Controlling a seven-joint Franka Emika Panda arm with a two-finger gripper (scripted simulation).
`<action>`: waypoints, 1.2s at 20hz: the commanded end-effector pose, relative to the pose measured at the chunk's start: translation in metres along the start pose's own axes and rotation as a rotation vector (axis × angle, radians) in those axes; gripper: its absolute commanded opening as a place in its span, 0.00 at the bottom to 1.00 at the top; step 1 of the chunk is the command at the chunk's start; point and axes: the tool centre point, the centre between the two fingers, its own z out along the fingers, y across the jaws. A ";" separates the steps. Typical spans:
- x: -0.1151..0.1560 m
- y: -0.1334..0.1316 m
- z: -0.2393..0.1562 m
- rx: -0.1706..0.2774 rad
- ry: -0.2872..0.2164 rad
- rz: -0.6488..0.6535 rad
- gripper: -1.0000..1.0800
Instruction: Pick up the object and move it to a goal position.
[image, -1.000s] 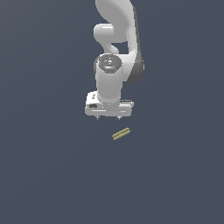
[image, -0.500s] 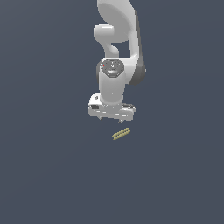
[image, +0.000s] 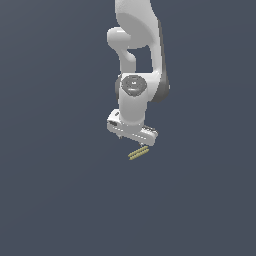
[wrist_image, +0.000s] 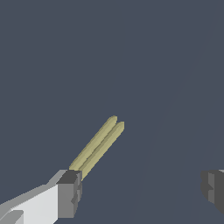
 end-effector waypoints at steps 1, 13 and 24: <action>-0.001 -0.005 0.006 0.004 0.001 0.066 0.96; -0.006 -0.025 0.032 0.020 0.007 0.378 0.96; -0.010 -0.039 0.052 0.030 0.012 0.616 0.96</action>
